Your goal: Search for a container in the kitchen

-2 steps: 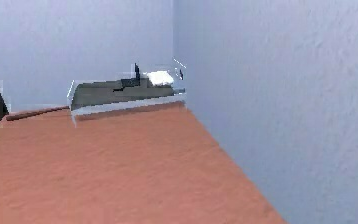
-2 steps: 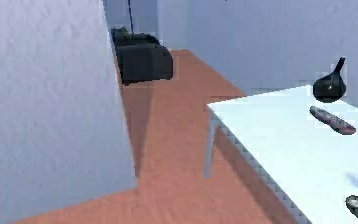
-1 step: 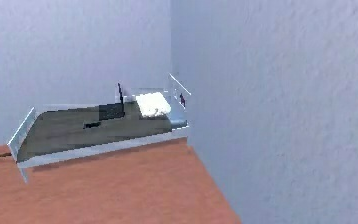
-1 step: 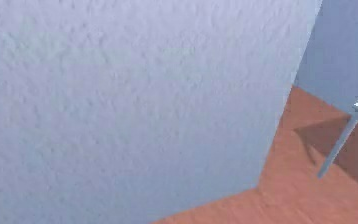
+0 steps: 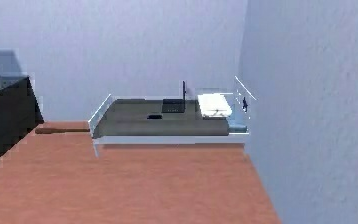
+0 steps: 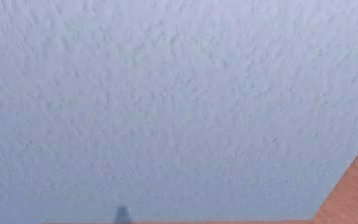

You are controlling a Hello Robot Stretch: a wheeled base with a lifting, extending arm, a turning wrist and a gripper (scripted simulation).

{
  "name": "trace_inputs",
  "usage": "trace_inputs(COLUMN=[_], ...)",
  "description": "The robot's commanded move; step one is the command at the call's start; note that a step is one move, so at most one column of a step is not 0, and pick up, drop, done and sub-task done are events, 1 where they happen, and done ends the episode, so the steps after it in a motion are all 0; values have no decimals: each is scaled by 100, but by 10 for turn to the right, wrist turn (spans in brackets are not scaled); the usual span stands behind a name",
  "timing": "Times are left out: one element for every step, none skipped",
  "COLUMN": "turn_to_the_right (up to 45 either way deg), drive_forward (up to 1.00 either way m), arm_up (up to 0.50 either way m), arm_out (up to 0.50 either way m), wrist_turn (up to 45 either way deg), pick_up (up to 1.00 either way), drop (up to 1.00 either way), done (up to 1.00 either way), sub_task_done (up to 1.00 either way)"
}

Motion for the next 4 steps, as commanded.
trace_inputs(turn_to_the_right=[0,-450,-120,0], drive_forward=[10,0,0,65], arm_up=[0,0,0,0], arm_out=[0,0,0,0], wrist_turn=[0,0,0,0], pick_up=[0,0,0,0], drop=[0,0,0,0], done=[0,0,0,0], sub_task_done=[0,0,0,0])
